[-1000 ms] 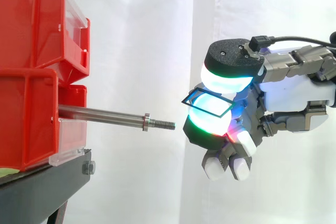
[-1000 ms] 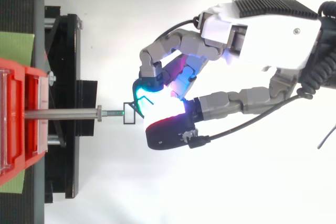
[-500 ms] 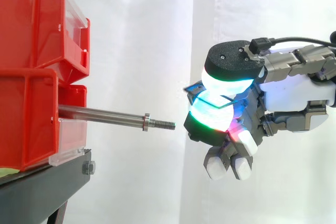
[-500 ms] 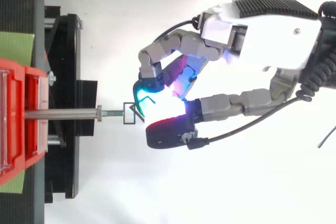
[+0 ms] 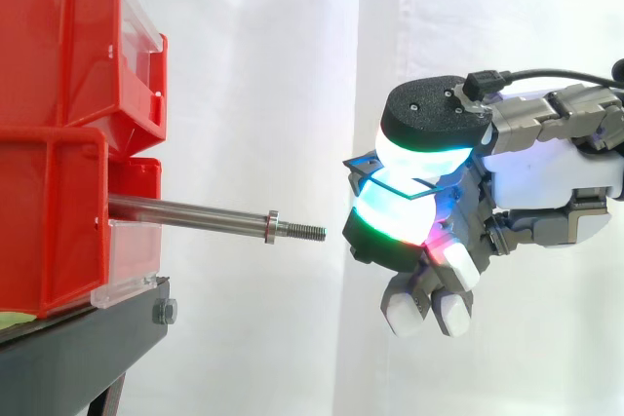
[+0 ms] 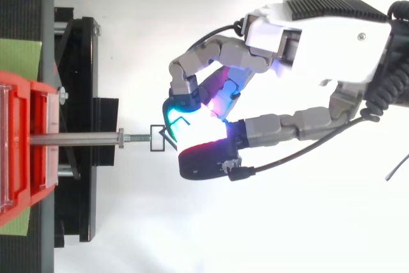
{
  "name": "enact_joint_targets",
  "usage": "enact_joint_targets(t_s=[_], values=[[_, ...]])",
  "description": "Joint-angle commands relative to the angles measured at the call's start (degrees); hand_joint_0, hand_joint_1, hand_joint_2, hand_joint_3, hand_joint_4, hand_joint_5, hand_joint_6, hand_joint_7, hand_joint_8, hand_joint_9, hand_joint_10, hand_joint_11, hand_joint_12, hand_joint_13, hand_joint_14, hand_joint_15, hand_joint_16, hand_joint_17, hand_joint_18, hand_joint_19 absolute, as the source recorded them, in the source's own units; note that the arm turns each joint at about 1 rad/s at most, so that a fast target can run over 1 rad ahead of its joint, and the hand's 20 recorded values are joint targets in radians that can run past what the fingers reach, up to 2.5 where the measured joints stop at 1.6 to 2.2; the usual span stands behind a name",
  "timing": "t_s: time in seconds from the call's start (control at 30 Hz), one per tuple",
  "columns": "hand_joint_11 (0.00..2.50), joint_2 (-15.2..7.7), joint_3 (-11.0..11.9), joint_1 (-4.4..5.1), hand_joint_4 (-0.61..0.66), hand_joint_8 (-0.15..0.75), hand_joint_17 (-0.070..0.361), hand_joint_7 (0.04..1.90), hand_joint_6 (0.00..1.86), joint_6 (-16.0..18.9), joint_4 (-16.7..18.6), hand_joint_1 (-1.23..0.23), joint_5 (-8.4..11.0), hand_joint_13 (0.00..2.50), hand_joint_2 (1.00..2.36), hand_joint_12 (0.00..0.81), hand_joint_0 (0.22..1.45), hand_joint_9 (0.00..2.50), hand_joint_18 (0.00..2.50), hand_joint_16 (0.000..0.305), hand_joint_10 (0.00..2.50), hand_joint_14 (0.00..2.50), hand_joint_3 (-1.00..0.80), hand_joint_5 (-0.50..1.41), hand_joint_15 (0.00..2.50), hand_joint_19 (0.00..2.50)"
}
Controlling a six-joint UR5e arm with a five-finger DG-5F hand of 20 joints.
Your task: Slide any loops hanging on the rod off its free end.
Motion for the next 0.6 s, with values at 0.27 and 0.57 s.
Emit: enact_joint_targets(t_s=[0.27,0.57], values=[[0.57,0.2,0.0,-0.44,-0.08,0.38,0.151,1.34,0.91,0.9,-11.5,-0.77,-0.74,0.92,1.02,0.404,0.63,1.2,1.0,0.067,0.01,0.01,0.12,-0.15,0.25,0.42],[0.56,0.1,0.0,-0.09,-0.05,0.388,0.156,1.25,0.91,0.8,-7.5,-0.76,-0.66,0.93,1.01,0.413,0.61,1.22,1.01,0.069,0.01,0.01,0.1,-0.15,0.24,0.4]])
